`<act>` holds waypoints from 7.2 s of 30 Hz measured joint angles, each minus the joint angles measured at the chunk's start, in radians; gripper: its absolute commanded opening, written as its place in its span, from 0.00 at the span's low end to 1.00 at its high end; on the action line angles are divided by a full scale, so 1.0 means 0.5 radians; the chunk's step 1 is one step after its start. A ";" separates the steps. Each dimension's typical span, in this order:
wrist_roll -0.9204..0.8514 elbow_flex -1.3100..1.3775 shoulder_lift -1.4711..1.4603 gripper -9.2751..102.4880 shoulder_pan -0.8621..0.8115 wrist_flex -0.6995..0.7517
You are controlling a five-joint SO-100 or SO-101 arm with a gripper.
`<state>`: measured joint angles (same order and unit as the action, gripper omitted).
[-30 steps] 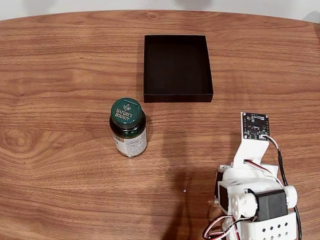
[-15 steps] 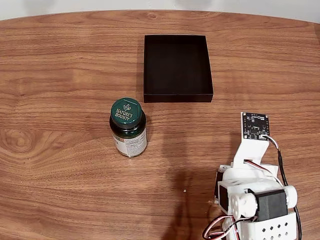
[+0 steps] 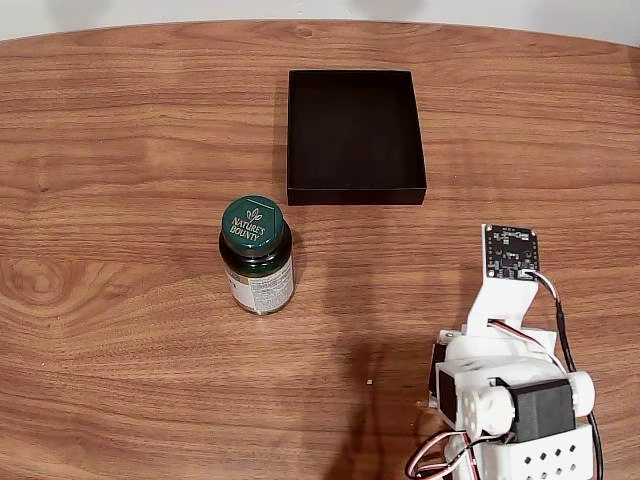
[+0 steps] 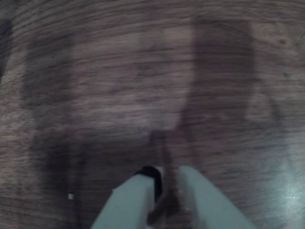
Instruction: Pick up the pill bottle and place it in the black box.
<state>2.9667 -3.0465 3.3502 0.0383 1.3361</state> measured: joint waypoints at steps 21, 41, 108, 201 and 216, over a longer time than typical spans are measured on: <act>0.000 0.000 0.000 0.08 0.077 0.000; 0.629 -0.003 -0.021 0.22 0.212 -0.577; 0.236 0.101 -2.436 0.44 0.976 -3.571; 0.101 1.562 -4.065 0.29 0.249 -4.347; 0.199 1.939 -4.501 0.30 0.267 -4.347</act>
<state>3.0664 -2.0770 1.0999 0.1718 -0.8376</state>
